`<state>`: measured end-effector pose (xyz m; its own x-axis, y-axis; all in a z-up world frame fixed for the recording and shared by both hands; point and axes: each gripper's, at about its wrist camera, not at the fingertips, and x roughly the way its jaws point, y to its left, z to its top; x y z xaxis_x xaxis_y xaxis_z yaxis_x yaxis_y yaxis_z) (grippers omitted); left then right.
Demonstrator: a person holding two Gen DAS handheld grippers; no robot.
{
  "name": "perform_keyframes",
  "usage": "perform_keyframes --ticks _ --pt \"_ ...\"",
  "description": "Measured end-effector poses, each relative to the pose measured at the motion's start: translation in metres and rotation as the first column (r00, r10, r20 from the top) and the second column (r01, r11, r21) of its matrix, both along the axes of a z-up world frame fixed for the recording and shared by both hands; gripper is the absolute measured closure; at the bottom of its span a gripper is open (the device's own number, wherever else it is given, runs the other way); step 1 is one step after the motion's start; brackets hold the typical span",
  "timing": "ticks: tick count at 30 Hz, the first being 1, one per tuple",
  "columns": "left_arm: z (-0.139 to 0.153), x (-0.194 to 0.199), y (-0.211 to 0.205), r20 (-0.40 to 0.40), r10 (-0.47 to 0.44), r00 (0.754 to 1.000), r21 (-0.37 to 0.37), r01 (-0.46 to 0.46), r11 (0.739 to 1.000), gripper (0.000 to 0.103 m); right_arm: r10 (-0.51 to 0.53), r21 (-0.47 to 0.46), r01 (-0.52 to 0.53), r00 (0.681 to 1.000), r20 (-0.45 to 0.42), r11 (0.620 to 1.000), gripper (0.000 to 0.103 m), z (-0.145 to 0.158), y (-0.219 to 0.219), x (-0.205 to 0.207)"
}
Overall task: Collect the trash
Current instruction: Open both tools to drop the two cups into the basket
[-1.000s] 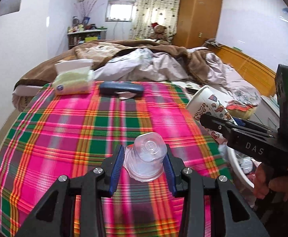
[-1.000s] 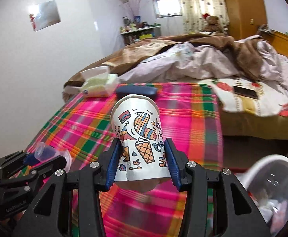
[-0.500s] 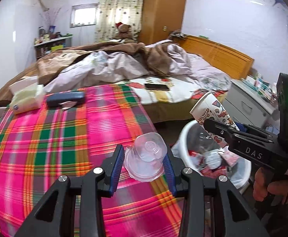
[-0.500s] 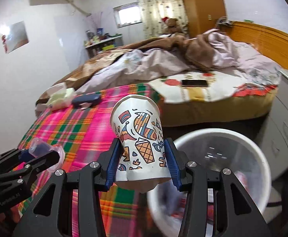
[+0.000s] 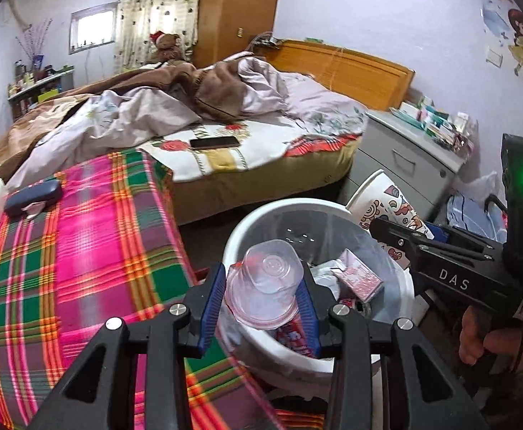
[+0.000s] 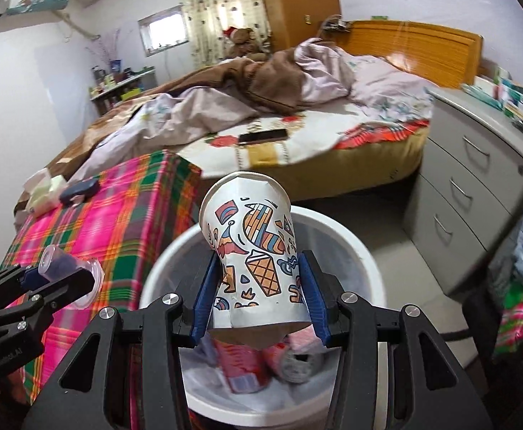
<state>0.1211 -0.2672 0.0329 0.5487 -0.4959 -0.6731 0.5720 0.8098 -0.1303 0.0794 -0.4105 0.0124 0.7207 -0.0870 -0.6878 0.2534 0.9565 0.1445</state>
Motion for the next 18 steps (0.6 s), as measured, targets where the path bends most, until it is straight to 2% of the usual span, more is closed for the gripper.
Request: perform_keyframes --ticks 14,15,18 --pt "-0.024 0.002 -0.033 -0.055 -0.037 0.998 0.045 0.04 0.998 0.062 -0.044 -0.02 0.042 0.993 -0.113 0.999 0.05 -0.032 -0.017 -0.001" --pt "-0.026 0.002 -0.034 -0.058 -0.041 0.997 0.047 0.043 0.998 0.061 -0.047 -0.025 0.044 0.992 -0.119 0.999 0.048 -0.033 -0.018 -0.001" --pt "-0.028 0.002 -0.035 -0.054 -0.036 0.998 0.052 0.039 0.998 0.043 -0.058 -0.036 0.054 0.99 -0.13 0.998 0.044 -0.035 -0.019 -0.001"
